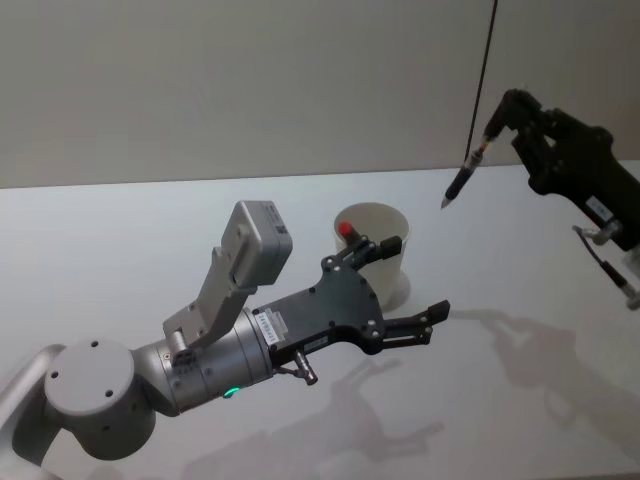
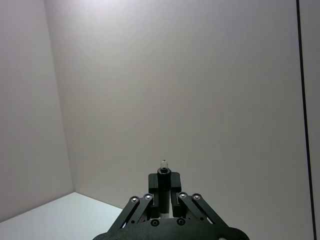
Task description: Place the pen into the pen holder.
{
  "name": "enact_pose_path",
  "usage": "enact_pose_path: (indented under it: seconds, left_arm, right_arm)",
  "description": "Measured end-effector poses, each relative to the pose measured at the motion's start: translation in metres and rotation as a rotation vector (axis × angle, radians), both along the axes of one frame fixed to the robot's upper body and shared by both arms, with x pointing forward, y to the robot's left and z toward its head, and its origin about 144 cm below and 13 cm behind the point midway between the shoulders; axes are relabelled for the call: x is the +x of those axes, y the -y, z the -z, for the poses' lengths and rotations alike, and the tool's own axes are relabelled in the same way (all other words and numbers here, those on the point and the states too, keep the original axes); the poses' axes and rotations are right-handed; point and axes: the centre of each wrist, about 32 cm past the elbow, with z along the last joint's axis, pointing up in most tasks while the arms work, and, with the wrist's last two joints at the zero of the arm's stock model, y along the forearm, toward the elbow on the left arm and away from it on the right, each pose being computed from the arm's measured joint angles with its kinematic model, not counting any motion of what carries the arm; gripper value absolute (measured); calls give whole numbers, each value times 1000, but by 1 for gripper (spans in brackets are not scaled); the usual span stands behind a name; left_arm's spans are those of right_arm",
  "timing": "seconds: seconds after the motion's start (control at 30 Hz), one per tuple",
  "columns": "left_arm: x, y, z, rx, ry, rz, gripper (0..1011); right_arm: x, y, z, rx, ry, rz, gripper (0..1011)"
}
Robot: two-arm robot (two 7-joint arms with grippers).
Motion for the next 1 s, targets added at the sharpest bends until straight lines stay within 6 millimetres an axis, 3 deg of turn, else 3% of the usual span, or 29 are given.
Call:
enact_pose_path:
  seconds: [1.0]
  left_arm:
    - [0,0,0,0,0,0,1000]
  right_arm:
    - [58,-2,16,15,-14,-158,123]
